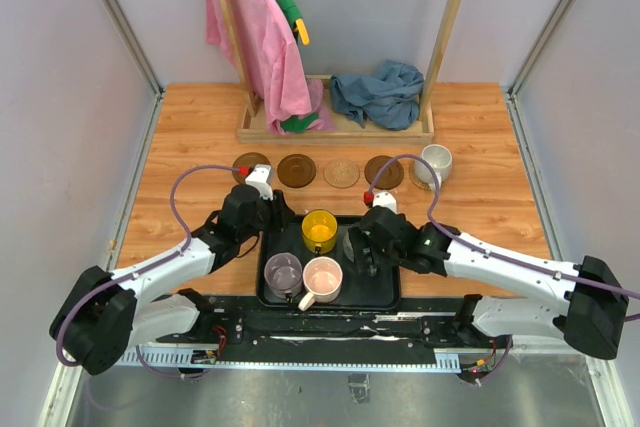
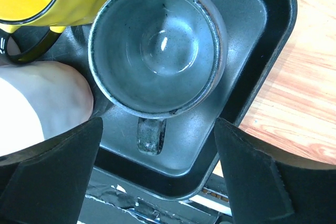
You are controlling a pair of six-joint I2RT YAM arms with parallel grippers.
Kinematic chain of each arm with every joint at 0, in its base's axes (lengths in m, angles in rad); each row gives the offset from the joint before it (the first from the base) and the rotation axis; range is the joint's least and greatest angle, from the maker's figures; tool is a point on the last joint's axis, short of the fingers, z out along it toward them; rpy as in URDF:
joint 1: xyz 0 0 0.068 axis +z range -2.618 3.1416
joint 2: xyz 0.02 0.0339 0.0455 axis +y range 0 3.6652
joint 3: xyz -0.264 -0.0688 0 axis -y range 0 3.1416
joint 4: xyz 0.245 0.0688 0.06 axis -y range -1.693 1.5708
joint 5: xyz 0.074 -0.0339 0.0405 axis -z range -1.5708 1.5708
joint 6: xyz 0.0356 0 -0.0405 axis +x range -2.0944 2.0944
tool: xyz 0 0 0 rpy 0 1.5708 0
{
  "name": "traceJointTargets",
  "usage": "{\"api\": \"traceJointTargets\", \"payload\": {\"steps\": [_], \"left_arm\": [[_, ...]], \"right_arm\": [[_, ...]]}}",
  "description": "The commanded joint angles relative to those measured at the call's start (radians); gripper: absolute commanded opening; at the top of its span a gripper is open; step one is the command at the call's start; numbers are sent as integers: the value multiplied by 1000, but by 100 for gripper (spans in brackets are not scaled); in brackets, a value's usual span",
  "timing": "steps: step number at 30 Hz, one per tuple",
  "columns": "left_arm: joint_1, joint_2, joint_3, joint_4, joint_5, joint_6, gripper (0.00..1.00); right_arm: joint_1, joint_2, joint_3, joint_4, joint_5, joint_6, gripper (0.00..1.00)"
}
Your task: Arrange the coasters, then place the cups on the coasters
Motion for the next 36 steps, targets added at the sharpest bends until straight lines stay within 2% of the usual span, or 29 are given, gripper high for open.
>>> {"api": "traceJointTargets", "payload": {"steps": [1, 6, 10, 15, 22, 32, 36], "left_arm": [[-12, 11, 8, 29, 3, 10, 45], [-11, 16, 5, 34, 1, 9, 45], [-11, 16, 2, 37, 0, 9, 45], [-11, 22, 2, 39, -2, 11, 45], [-12, 28, 2, 43, -2, 11, 45], [-11, 28, -2, 45, -5, 11, 45], [-11, 28, -4, 46, -7, 11, 45]], "right_arm": [[23, 30, -18, 6, 25, 54, 87], [25, 88, -18, 6, 31, 74, 80], [34, 128, -16, 9, 36, 87, 71], [38, 148, -13, 9, 53, 92, 66], [38, 150, -18, 4, 67, 100, 47], [39, 176, -23, 8, 61, 106, 35], [39, 187, -22, 9, 60, 105, 24]]}}
